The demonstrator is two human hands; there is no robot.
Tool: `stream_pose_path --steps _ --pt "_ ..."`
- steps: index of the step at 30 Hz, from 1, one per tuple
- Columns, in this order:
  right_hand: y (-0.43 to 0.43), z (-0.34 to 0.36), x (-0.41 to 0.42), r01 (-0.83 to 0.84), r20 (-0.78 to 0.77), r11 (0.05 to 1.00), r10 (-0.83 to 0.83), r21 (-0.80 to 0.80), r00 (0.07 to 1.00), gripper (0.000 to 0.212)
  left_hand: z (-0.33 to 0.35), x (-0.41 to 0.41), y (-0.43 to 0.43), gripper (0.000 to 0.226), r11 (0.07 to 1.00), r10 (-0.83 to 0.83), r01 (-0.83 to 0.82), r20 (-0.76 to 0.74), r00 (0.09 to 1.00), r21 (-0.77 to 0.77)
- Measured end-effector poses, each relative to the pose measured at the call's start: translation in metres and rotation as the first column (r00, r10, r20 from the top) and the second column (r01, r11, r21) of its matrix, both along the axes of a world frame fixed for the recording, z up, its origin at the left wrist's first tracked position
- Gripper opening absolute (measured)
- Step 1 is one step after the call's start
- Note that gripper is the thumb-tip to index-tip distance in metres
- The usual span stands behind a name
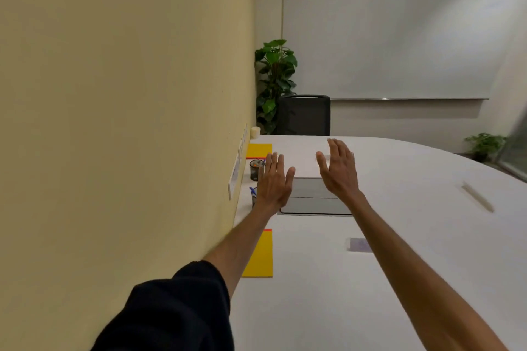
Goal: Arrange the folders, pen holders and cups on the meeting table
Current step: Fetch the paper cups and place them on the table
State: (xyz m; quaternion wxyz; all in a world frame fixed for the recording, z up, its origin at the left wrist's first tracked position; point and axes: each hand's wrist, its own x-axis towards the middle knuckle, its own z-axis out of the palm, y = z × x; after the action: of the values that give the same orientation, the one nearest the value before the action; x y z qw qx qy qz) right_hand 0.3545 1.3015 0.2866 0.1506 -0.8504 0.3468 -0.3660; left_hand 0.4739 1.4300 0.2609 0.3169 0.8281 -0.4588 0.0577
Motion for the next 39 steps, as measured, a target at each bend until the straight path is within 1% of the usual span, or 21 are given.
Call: stream_pose_path --steps 5,7,11,17,20,25,33,39 --pt "0.016 -0.001 -0.076 0.113 -0.035 0.994 -0.113 -0.005 0.993 0.058 0.003 -0.061 -0.005 0.06 0.997 -0.071 0.071 0.006 0.997 0.002" --pt "0.022 -0.004 -0.11 0.153 -0.061 0.988 -0.153 -0.01 0.986 0.058 0.0 -0.09 -0.007 0.06 0.992 -0.124 0.124 0.022 0.992 -0.001" --pt "0.025 -0.009 -0.181 0.247 -0.096 0.969 -0.243 0.029 0.965 0.057 -0.005 -0.146 -0.01 0.062 0.972 -0.237 0.237 0.026 0.971 -0.002" --pt "0.021 -0.011 -0.273 0.418 -0.06 0.903 -0.414 0.099 0.908 0.058 0.008 -0.205 -0.025 0.061 0.933 -0.36 0.352 0.14 0.922 0.077" --pt "0.022 -0.012 -0.312 0.476 -0.058 0.872 -0.473 0.116 0.879 0.06 0.012 -0.236 -0.035 0.062 0.903 -0.428 0.419 0.158 0.89 0.093" --pt "0.029 -0.017 -0.388 0.543 -0.083 0.831 -0.537 0.122 0.84 0.061 0.011 -0.311 -0.051 0.063 0.859 -0.512 0.504 0.107 0.852 0.093" --pt "0.044 -0.021 -0.543 0.664 -0.117 0.733 -0.653 0.149 0.748 0.061 0.011 -0.47 -0.066 0.064 0.759 -0.651 0.647 0.056 0.757 0.076" --pt "0.062 -0.032 -0.652 0.735 -0.172 0.665 -0.715 0.132 0.678 0.062 -0.003 -0.584 -0.079 0.064 0.697 -0.716 0.714 0.01 0.698 0.065"
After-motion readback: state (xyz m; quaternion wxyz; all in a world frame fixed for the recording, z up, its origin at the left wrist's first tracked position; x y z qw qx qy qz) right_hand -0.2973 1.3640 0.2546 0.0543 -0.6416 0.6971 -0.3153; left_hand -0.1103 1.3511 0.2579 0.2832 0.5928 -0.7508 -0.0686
